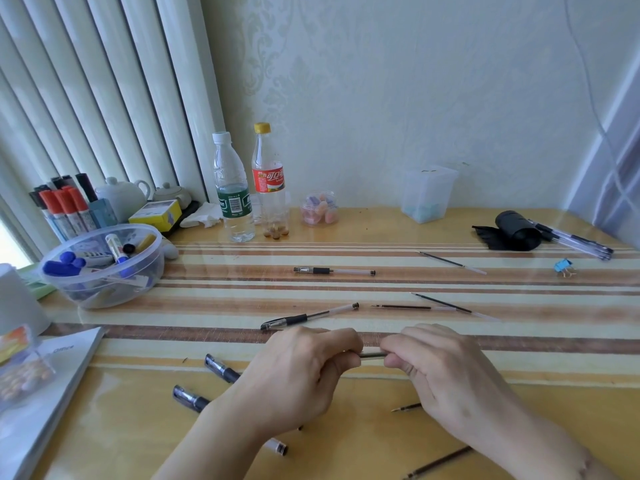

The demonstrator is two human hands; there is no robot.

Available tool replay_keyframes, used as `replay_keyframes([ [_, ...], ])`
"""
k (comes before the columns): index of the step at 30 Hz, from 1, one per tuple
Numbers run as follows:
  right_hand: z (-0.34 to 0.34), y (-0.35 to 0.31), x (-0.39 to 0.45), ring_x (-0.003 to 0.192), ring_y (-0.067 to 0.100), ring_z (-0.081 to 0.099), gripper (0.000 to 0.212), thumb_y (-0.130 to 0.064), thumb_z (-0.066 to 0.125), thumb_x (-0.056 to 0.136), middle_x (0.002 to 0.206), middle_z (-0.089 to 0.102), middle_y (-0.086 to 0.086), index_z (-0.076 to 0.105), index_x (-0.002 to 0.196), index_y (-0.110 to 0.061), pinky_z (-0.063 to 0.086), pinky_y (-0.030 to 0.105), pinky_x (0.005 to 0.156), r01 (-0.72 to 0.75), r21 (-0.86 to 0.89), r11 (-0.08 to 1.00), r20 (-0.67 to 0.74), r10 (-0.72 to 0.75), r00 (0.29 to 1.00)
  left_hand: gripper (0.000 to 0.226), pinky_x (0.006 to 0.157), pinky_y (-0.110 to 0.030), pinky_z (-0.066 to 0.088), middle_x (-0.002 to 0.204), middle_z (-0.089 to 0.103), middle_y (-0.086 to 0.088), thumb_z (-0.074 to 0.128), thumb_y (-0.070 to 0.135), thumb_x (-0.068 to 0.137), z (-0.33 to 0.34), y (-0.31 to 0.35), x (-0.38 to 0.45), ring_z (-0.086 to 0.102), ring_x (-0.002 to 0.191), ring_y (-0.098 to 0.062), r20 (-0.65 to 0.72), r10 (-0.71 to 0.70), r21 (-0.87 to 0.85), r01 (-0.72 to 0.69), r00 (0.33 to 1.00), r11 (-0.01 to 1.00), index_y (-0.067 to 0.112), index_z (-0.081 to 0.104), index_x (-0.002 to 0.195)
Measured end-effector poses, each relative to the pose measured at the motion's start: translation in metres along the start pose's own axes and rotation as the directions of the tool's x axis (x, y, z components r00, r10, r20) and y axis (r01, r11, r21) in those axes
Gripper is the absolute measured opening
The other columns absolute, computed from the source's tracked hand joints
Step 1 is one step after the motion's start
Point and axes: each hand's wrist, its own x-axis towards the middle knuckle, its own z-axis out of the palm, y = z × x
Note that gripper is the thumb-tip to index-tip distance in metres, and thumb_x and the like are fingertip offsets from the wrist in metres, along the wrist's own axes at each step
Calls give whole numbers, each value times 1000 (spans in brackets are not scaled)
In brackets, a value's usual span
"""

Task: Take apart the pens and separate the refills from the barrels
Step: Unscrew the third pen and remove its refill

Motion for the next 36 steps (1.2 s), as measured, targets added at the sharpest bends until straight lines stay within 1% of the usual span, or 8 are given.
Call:
replay_keyframes([
  [4,0,2,0,71,7,60,22,-13,46,87,77,66,-14,67,92,-17,45,17,63,12,-2,1000,7,-12,1000,25,48,-20,30,52,45,7,39,55,93,2,-4,-3,43,52,-15,14,-51,-10,52,999,999,33,52,96],
  [9,-7,12,-1,71,5,61,26,-36,42,92,74,66,-20,65,83,-30,50,27,62,-102,-52,993,-13,101,995,51,49,-10,29,78,62,11,54,72,75,-12,-7,-2,44,48,1,-107,-191,-210,166,976,964,37,57,112],
  [12,-14,15,-1,60,10,56,41,-56,33,89,60,60,-6,64,77,-31,52,35,60,-312,304,900,-1,327,945,40,48,-19,31,87,65,5,60,57,80,-17,-8,1,33,45,-6,-231,-313,-500,164,921,850,35,57,114],
  [14,-15,12,0,51,14,43,49,-65,32,86,54,43,4,64,77,-28,41,33,55,-361,443,821,100,354,930,28,49,-23,31,84,62,5,58,47,86,-15,-4,2,33,48,-10,-248,-314,-573,122,917,810,30,59,108],
  [18,-15,2,-1,50,16,29,52,-68,33,87,53,30,2,63,76,-27,27,27,51,-374,470,799,204,314,927,14,47,-25,27,70,47,15,50,30,95,-9,0,2,31,49,-11,-246,-164,-466,32,955,884,20,54,86],
  [24,-23,-5,-2,42,7,25,37,-46,39,91,44,27,-2,59,69,-23,21,17,45,-375,462,804,213,310,927,23,45,-31,40,69,45,19,38,39,99,-11,-7,1,46,58,-7,-220,-35,-56,23,975,998,26,49,84],
  [31,-19,-6,-3,40,4,34,27,-39,42,94,44,38,-22,59,74,-30,22,12,41,-184,126,975,-30,189,981,36,41,-32,33,58,39,10,33,36,100,-5,-6,3,40,50,-13,-242,-56,-73,39,969,997,18,42,70],
  [36,-16,-4,-1,62,2,60,17,-26,56,89,72,63,-21,70,84,-20,49,24,46,-86,38,996,-196,92,976,36,45,-28,29,53,33,12,32,44,99,-3,-6,3,34,48,-10,-226,-131,-141,101,965,985,35,31,64],
])
